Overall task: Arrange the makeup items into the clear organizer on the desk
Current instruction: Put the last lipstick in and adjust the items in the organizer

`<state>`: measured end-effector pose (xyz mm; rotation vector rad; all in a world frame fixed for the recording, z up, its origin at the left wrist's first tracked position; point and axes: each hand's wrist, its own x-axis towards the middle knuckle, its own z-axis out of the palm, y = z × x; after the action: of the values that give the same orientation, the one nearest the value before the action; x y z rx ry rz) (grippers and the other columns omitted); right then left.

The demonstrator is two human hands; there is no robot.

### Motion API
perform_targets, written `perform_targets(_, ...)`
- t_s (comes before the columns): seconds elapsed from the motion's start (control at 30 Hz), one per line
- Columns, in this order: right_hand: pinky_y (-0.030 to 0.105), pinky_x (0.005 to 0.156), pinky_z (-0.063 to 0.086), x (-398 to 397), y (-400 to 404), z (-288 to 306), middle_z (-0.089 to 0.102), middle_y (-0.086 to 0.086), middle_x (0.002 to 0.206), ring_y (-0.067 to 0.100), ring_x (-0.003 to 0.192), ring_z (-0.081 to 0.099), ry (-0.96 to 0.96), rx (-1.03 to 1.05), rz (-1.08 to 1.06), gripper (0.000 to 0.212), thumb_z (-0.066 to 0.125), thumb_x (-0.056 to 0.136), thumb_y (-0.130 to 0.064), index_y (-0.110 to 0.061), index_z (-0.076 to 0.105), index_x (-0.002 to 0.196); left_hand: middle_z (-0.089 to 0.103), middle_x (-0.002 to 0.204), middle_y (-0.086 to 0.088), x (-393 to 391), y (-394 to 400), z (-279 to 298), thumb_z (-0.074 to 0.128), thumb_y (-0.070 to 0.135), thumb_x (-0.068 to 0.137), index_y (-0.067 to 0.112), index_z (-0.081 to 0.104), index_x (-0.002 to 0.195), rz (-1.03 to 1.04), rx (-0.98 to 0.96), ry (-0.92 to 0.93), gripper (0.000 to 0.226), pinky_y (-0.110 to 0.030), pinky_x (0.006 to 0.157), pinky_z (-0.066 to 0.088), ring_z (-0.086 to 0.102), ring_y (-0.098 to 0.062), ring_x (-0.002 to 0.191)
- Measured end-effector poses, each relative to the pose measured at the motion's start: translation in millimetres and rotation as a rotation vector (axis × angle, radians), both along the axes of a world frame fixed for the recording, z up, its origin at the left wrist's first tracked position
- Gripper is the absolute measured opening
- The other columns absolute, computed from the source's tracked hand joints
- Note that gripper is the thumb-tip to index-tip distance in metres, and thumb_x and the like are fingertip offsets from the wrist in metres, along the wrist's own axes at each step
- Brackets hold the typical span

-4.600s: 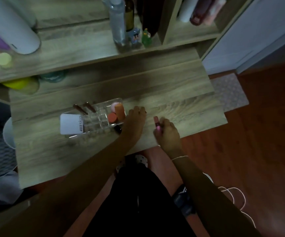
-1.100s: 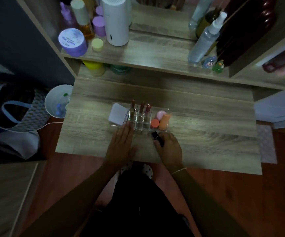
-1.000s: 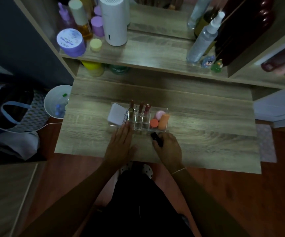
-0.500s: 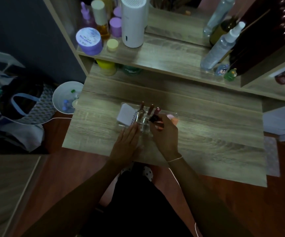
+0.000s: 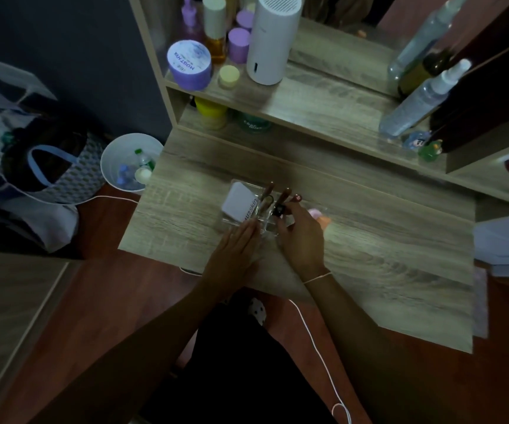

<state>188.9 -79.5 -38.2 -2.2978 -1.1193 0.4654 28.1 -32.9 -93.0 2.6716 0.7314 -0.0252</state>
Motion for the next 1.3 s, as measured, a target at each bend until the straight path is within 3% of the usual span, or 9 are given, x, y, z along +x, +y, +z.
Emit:
perform_targets(0.33, 0.035, 0.071, 0.052, 1, 0, -1, 0.070, 0.006, 0.106, 0.026, 0.091, 0.067, -0.044, -0.026, -0.016, 0.027, 0.062, 0.086, -0.019, -0.019, 0.063, 0.113, 0.019, 0.157, -0.016, -1, 1, 4, 0.029, 0.041, 0.092, 0.002, 0.019, 0.148, 0.010, -0.018, -0.029, 0.069, -0.050, 0.117, 0.021, 0.015, -0.029, 0.146)
perform_targets(0.67, 0.040, 0.076, 0.056, 4, 4, -3, 0.070, 0.007, 0.110, 0.027, 0.096, 0.066, -0.066, -0.111, 0.006, 0.029, 0.062, 0.087, -0.021, -0.019, 0.063, 0.116, 0.018, 0.158, -0.016, -2, 0, 3, 0.046, 0.037, 0.095, 0.002, 0.020, 0.148, 0.018, -0.030, -0.047, 0.069, -0.051, 0.117, 0.022, 0.013, -0.029, 0.146)
perform_targets(0.9, 0.042, 0.069, 0.057, 2, -1, 7, 0.070, 0.006, 0.097, 0.029, 0.084, 0.067, -0.081, -0.094, -0.024, 0.023, 0.061, 0.089, -0.026, -0.022, 0.061, 0.112, 0.019, 0.157, -0.016, -1, 0, 4, 0.035, 0.040, 0.094, 0.002, 0.022, 0.148, 0.016, -0.026, -0.047, 0.067, -0.051, 0.116, 0.023, 0.015, -0.029, 0.146)
perform_targets(1.0, 0.043, 0.063, 0.058, -5, -10, 12, 0.067, 0.007, 0.095, 0.030, 0.075, 0.067, -0.139, -0.049, -0.020, 0.030, 0.056, 0.093, -0.031, -0.027, 0.055, 0.122, 0.020, 0.157, -0.015, -1, 1, 3, 0.035, 0.041, 0.094, 0.003, 0.021, 0.148, 0.024, -0.041, -0.056, 0.068, -0.051, 0.115, 0.024, 0.015, -0.028, 0.146)
perform_targets(1.13, 0.043, 0.057, 0.057, -13, -19, 14, 0.068, 0.009, 0.096, 0.032, 0.073, 0.066, -0.198, -0.036, 0.069, 0.042, 0.051, 0.095, -0.024, -0.025, 0.049, 0.136, 0.021, 0.157, -0.016, -2, 1, 4, 0.036, 0.040, 0.093, 0.002, 0.022, 0.147, 0.019, -0.045, -0.057, 0.068, -0.052, 0.115, 0.025, 0.016, -0.028, 0.146)
perform_targets(1.3, 0.039, 0.053, 0.055, -16, -20, 15, 0.070, 0.009, 0.096, 0.031, 0.073, 0.067, -0.229, -0.030, 0.090, 0.043, 0.053, 0.092, -0.018, -0.023, 0.052, 0.134, 0.026, 0.155, -0.018, -1, 1, 8, 0.044, 0.038, 0.091, 0.000, 0.026, 0.146, 0.019, -0.067, -0.071, 0.069, -0.054, 0.112, 0.029, 0.022, -0.031, 0.144)
